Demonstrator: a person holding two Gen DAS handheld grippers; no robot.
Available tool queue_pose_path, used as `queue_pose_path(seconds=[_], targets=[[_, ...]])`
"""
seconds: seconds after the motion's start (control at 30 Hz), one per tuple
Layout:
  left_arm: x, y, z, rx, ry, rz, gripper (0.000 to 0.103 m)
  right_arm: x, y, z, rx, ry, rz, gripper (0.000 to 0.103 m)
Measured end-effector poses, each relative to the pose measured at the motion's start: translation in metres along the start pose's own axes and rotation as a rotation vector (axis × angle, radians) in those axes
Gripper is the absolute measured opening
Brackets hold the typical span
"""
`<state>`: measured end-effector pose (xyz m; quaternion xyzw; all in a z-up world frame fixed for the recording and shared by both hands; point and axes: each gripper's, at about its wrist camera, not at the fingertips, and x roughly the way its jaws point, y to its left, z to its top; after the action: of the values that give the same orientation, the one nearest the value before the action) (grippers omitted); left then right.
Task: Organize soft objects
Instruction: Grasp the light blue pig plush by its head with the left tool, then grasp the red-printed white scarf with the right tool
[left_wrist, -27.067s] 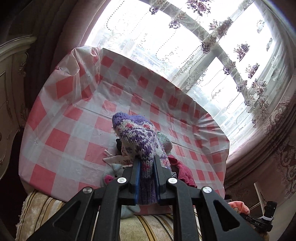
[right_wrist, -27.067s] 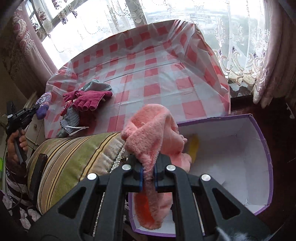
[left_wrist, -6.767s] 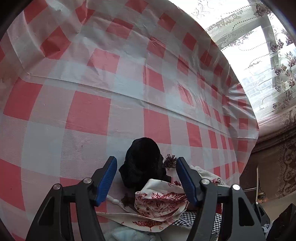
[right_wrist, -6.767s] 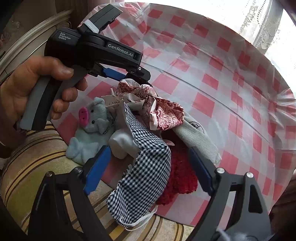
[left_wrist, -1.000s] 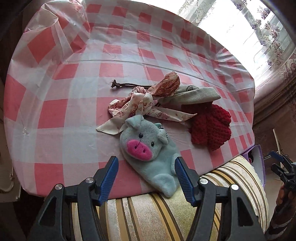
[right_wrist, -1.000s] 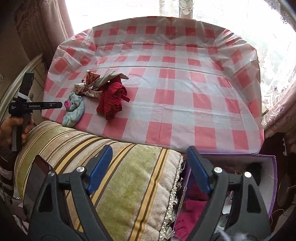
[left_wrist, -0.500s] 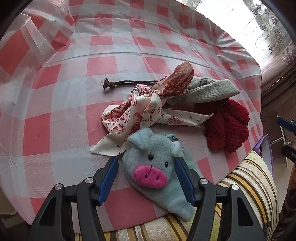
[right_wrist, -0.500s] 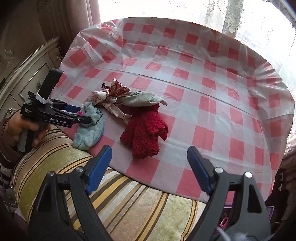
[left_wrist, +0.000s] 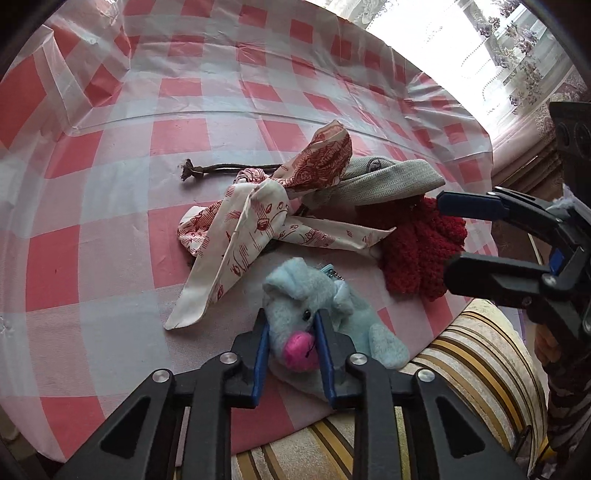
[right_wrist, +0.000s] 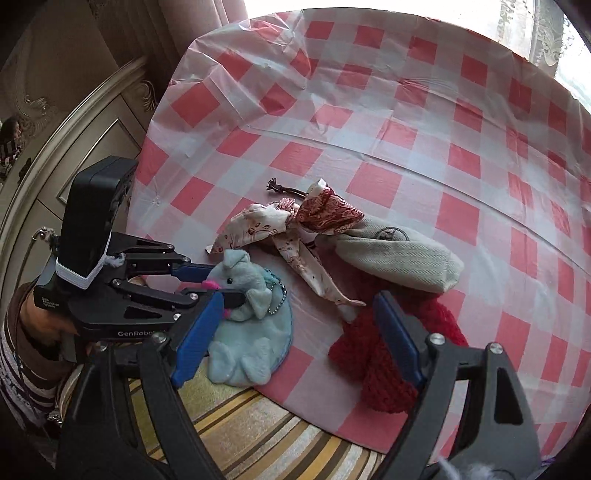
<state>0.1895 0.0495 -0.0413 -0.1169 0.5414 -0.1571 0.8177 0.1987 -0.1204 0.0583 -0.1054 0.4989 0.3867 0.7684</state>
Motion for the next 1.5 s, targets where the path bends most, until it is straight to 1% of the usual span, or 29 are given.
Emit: queue_pose_path(seconds=[0.13,0.27,0.4,0.5,0.57,0.6,0.63,0.67,0.73,0.77,0.83,0.93,1.1,1.17,1.23,1.3,1.37,1.43,1.47,1.5], targets=[[-0.018,0.006,-0.015,-0.054,-0.037,-0.061,0.021,0.023,0.004,0.019,0.054,0.015,0.046,0.086],[-0.029,0.011,-0.025,-0.093,-0.065,-0.091,0.020,0.048,0.008,0.037,0.129,0.048,0.111,0.086],[-0.042,0.014,-0.033,-0.129,-0.102,-0.128,0.019,0.076,0.009,0.047,0.175,0.093,0.081,0.086],[-0.050,0.015,-0.044,-0.147,-0.118,-0.152,0.019,0.091,0.006,0.053,0.200,0.102,0.059,0.085],[-0.055,0.016,-0.051,-0.162,-0.130,-0.168,0.019,0.098,0.006,0.055,0.195,0.099,0.024,0.077],[-0.057,0.017,-0.053,-0.170,-0.136,-0.173,0.019,0.101,0.006,0.055,0.192,0.105,0.014,0.062],[-0.059,0.017,-0.056,-0.176,-0.142,-0.179,0.019,0.104,0.007,0.055,0.193,0.112,0.023,0.042],[-0.061,0.019,-0.058,-0.182,-0.147,-0.183,0.019,0.107,0.007,0.054,0.196,0.117,0.034,0.033],[-0.064,0.020,-0.061,-0.189,-0.154,-0.187,0.018,0.106,0.007,0.051,0.189,0.100,0.033,0.018],[-0.067,0.020,-0.062,-0.192,-0.156,-0.189,0.018,0.104,0.007,0.050,0.184,0.090,0.040,0.013],[-0.069,0.020,-0.064,-0.196,-0.162,-0.190,0.018,0.093,0.006,0.049,0.178,0.057,0.055,0.010],[-0.074,0.020,-0.067,-0.202,-0.172,-0.192,0.018,0.067,0.007,0.050,0.167,-0.016,0.084,0.008],[-0.085,0.021,-0.074,-0.222,-0.192,-0.195,0.018,0.012,0.008,0.050,0.162,-0.139,0.129,0.008],[-0.089,0.021,-0.077,-0.226,-0.198,-0.194,0.018,-0.005,0.008,0.048,0.161,-0.174,0.135,0.008],[-0.092,0.021,-0.079,-0.231,-0.203,-0.193,0.018,-0.014,0.008,0.046,0.160,-0.181,0.127,0.008],[-0.094,0.021,-0.081,-0.233,-0.205,-0.193,0.018,-0.011,0.010,0.046,0.146,-0.142,0.110,0.008],[-0.093,0.020,-0.082,-0.230,-0.199,-0.191,0.018,0.000,0.009,0.044,0.154,-0.080,0.091,0.019],[-0.092,0.017,-0.082,-0.227,-0.195,-0.189,0.018,0.011,0.006,0.039,0.180,-0.041,0.094,0.067],[-0.092,0.016,-0.081,-0.226,-0.196,-0.192,0.018,0.015,0.004,0.036,0.191,-0.040,0.099,0.072],[-0.093,0.015,-0.081,-0.225,-0.199,-0.197,0.018,0.020,0.002,0.034,0.196,-0.036,0.097,0.073]])
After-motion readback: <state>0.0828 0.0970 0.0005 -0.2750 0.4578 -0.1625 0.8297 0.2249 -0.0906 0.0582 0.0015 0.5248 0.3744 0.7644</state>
